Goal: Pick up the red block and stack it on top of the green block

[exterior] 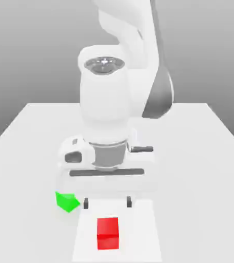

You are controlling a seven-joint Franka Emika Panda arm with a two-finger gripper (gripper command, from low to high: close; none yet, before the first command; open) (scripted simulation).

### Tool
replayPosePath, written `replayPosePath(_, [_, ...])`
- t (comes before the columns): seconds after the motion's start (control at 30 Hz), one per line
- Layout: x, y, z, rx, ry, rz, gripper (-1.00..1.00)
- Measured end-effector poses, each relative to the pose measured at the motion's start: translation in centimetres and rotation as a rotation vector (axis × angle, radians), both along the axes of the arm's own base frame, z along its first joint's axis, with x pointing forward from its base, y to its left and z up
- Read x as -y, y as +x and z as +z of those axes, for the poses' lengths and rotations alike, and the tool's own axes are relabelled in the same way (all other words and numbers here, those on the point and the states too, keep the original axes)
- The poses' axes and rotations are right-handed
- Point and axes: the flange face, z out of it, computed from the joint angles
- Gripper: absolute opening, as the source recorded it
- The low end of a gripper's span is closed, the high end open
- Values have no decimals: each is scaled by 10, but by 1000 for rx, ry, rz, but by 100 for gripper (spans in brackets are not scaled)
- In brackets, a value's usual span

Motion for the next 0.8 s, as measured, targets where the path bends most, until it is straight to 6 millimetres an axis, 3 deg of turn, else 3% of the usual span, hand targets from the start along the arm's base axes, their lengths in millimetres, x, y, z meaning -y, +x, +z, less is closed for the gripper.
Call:
replayPosePath(0.13, [0, -2, -49, -9, 0, 1, 0])
replayPosePath(0.17, [0, -3, -56, -9, 0, 1, -100])
replayPosePath(0.4, [0, -3, -55, -10, 0, 1, -100])
replayPosePath(0.57, [0, -3, -3, -9, 0, 1, -100])
replayPosePath(0.63, [19, -17, 12, -10, 0, -39, -100])
replayPosePath(0.73, [65, -52, 27, -10, 0, -145, -100])
replayPosePath(0.8, [84, -78, 34, -10, 1, -198, -100])
